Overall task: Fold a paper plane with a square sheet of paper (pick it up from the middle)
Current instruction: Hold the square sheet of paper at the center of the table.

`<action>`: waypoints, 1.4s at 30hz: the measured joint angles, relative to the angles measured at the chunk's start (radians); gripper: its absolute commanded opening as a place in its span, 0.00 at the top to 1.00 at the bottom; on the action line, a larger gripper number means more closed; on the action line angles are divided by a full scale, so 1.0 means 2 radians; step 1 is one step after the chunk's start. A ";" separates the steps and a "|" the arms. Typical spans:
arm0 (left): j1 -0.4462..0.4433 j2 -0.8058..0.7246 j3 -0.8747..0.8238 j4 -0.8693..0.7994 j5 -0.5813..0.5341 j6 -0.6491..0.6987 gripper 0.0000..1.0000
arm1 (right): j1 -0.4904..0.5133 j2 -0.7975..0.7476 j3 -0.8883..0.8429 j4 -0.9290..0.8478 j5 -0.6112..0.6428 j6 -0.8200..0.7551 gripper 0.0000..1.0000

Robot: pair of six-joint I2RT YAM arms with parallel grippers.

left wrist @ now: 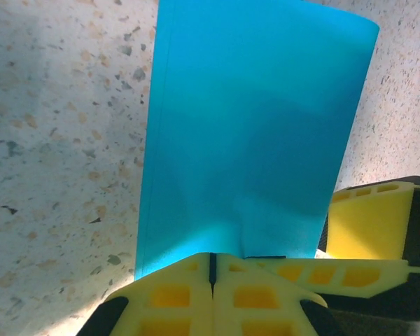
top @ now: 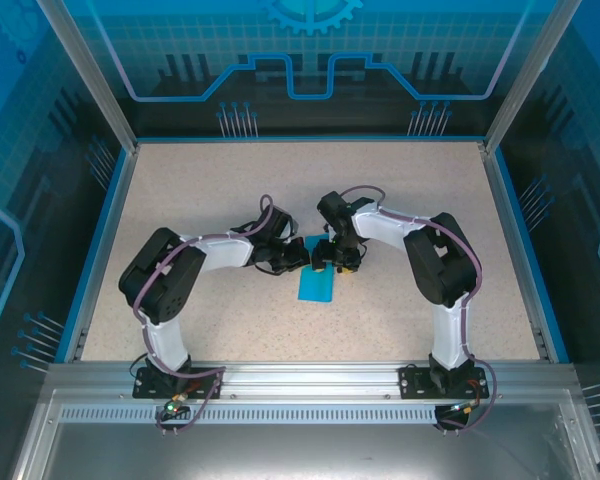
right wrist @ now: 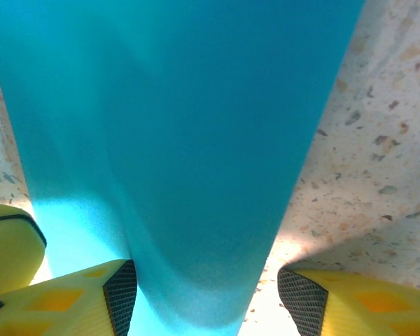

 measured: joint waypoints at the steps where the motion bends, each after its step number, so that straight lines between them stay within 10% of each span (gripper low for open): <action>1: 0.000 0.003 0.002 0.000 0.000 0.000 1.00 | 0.000 0.000 0.000 0.000 0.000 0.000 0.36; 24: -0.001 0.023 0.007 -0.002 -0.005 0.001 1.00 | -0.007 -0.060 -0.064 0.068 -0.009 0.002 0.32; 33: -0.001 0.023 0.007 -0.002 -0.006 0.001 1.00 | -0.059 -0.226 -0.217 0.235 -0.083 0.040 0.79; 42: -0.005 0.023 0.007 0.002 -0.011 0.001 1.00 | -0.035 -0.172 -0.246 0.338 -0.148 0.073 0.92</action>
